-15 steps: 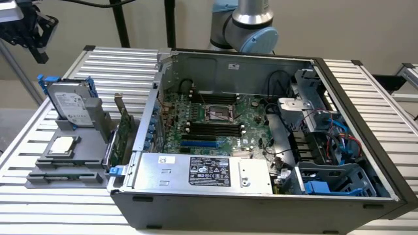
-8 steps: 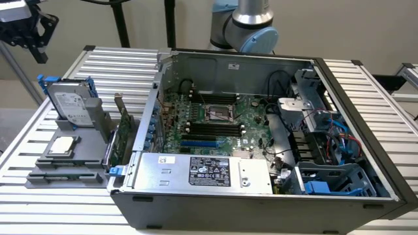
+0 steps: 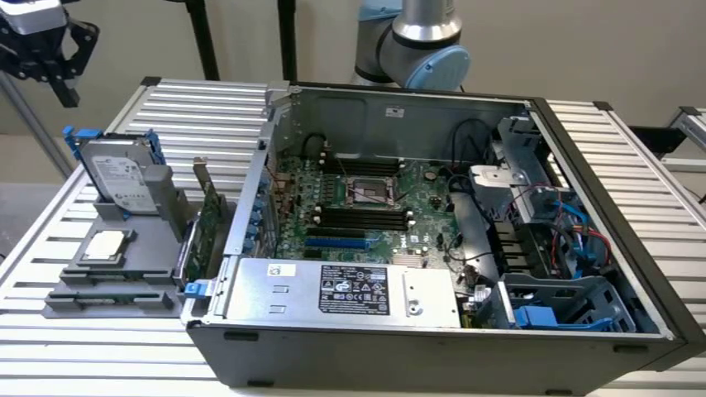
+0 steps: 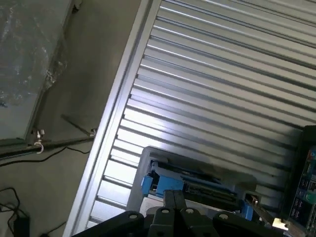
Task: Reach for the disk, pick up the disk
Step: 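Pick up the disk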
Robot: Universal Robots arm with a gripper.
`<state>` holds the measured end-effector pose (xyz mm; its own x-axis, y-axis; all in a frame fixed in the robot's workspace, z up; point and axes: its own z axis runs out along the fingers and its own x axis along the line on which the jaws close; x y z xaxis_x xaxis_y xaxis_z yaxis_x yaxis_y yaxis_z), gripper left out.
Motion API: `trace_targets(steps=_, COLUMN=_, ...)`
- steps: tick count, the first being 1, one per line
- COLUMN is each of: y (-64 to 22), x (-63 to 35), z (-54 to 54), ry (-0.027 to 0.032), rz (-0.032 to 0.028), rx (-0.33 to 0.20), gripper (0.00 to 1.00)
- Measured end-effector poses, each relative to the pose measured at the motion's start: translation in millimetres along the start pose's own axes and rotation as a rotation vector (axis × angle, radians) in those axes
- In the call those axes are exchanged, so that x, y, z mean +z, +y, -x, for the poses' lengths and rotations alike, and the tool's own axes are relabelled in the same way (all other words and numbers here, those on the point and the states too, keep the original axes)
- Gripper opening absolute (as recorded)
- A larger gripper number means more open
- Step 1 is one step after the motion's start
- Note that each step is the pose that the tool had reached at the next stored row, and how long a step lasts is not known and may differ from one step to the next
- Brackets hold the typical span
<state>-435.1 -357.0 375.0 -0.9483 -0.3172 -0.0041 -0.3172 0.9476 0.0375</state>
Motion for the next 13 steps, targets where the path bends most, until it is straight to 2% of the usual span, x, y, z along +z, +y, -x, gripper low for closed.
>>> trace_targets(steps=6, y=-0.1, x=0.1, z=0.1, ry=-0.0012, rz=-0.0014, rx=-0.11, gripper=0.11)
trace_targets(steps=13, y=0.0, x=0.4, z=0.0, ry=-0.0096, rz=-0.0057, rx=-0.237, gripper=0.11)
